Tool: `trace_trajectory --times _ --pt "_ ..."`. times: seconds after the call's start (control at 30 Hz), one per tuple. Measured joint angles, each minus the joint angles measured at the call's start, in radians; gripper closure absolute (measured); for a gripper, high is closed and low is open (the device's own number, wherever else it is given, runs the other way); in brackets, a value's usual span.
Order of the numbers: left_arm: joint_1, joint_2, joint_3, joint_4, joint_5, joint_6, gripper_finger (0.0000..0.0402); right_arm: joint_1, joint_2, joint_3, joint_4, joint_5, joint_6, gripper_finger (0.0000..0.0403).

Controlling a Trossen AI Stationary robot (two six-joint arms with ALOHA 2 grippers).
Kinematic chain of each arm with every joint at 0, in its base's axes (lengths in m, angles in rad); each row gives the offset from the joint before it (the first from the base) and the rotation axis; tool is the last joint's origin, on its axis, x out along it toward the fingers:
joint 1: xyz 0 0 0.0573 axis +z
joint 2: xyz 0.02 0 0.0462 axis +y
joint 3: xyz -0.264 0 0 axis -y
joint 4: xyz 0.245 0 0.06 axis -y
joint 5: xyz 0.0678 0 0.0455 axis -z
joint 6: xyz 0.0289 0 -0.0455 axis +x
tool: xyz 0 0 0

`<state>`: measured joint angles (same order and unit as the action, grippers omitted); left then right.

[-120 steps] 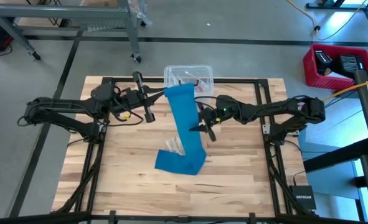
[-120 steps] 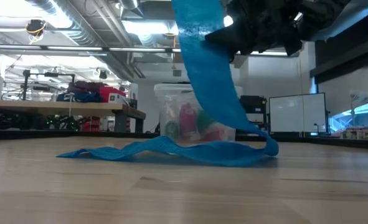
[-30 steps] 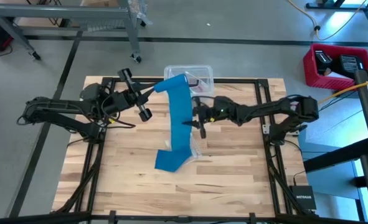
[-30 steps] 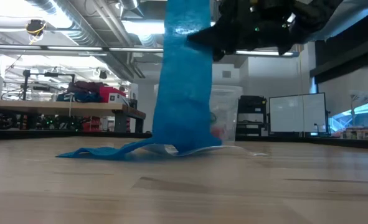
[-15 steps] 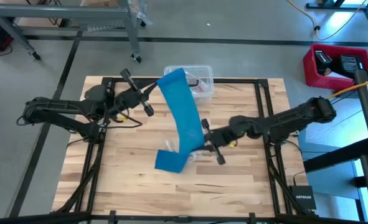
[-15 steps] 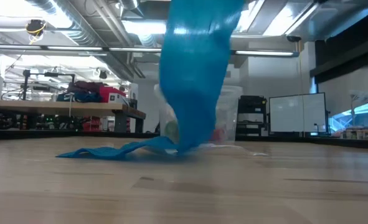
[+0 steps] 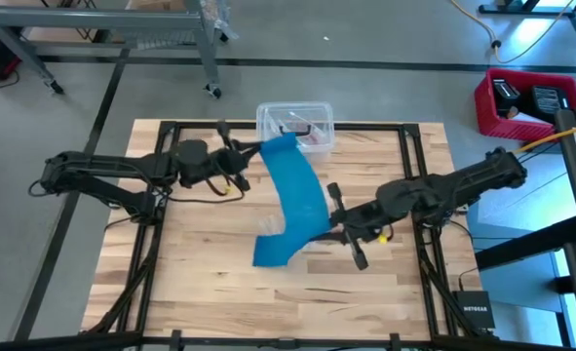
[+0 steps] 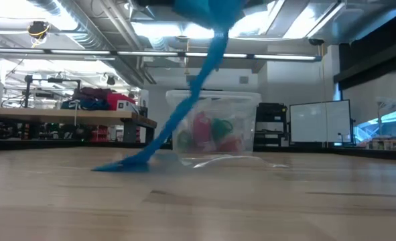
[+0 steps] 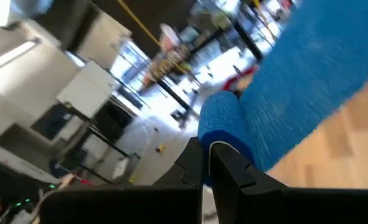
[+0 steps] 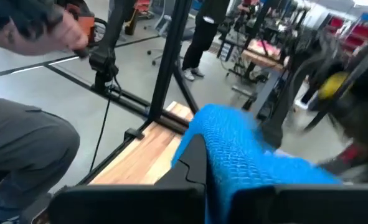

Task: Roll bandage
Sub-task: Roll the blue bandage

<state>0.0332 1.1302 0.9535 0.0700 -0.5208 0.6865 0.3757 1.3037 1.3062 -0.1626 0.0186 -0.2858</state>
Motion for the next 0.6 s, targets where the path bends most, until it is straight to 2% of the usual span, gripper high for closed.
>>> trace_trajectory --times 0.17,0.47,0.6 --pt "-0.047 0.068 0.0 -0.009 0.001 -0.004 0.04 0.012 0.005 0.107 -0.077 0.018 -0.02 0.0401" --pt "-0.215 0.17 0.0 -0.014 -0.002 -0.006 0.0401 0.01 0.0 0.195 -0.141 0.077 -0.061 0.0401" --pt "-0.287 0.188 0.0 -0.029 -0.051 -0.007 0.0401 0.01 0.001 0.195 -0.148 0.079 -0.073 0.0402"
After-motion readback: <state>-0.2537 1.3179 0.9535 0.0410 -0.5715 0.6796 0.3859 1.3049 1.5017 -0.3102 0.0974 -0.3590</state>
